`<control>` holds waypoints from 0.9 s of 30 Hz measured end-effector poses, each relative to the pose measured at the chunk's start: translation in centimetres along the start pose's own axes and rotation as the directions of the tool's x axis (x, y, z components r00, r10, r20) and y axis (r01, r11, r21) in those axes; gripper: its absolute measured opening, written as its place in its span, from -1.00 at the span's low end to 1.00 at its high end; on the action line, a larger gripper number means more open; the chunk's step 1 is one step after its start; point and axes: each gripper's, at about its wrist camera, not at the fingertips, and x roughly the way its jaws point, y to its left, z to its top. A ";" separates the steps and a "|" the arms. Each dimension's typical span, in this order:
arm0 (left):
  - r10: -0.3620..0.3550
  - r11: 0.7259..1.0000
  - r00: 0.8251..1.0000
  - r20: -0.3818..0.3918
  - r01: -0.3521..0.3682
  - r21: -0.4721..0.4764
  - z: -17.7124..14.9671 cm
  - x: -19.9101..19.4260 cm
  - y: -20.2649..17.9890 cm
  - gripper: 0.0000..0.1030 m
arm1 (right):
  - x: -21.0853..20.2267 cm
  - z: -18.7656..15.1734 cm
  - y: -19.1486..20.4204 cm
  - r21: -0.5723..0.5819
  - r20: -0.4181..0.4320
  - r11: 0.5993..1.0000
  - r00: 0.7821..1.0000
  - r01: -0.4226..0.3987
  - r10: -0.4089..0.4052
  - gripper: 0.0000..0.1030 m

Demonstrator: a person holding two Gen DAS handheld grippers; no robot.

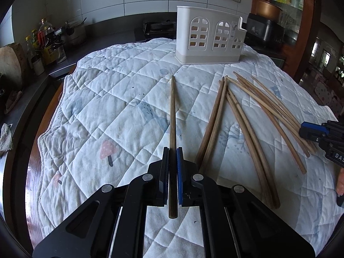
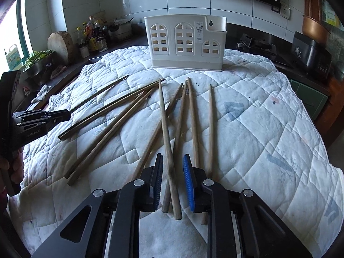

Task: Organize utensils
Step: 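Close the left tool on a wooden chopstick while the right tool grasps another chopstick, then lift the left tool's chopstick toward the white holder while the right tool carries its chopstick there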

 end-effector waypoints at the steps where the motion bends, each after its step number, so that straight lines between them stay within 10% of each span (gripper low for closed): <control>1: -0.003 1.000 1.000 0.003 0.003 0.000 0.0 0.0 0.0 -0.90 | 0.2 0.1 0.1 -0.006 -0.002 1.000 1.000 0.001 -0.001 -0.64; 27: -0.036 0.999 0.998 0.047 0.036 -0.003 1.2 -2.2 0.0 -0.90 | 0.3 0.1 1.8 -0.124 0.013 0.990 0.998 0.062 -0.061 -0.86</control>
